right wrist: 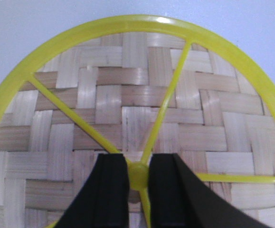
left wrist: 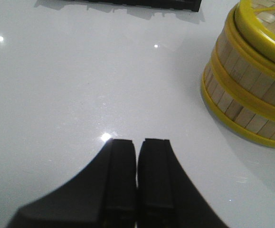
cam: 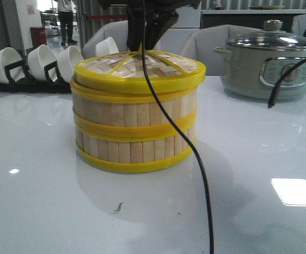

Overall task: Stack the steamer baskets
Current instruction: 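Lower the lid onto the top basket and release it with the right gripper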

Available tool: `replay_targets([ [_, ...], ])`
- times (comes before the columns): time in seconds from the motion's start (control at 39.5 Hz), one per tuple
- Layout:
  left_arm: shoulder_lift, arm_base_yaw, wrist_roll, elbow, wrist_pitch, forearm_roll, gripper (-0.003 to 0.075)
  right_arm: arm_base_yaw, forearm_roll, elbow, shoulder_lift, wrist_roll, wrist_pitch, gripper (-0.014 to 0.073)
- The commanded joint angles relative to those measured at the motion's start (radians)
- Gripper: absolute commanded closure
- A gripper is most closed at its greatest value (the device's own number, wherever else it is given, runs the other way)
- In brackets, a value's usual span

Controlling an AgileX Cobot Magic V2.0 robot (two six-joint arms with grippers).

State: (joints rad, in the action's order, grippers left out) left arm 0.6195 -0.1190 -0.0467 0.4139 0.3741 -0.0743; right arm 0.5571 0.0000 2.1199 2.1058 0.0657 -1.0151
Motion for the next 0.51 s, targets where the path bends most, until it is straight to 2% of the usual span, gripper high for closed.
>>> replay_targets([
  [0.0,-0.003,-0.001,-0.005,0.03,-0.084,-0.008,0.0634,0.011,-0.009,0.035,-0.056,-0.014,0.072,0.0558],
  [0.48,-0.003,-0.001,-0.005,0.03,-0.084,-0.008,0.0634,0.015,-0.008,0.035,-0.055,-0.014,0.093,0.0558],
])
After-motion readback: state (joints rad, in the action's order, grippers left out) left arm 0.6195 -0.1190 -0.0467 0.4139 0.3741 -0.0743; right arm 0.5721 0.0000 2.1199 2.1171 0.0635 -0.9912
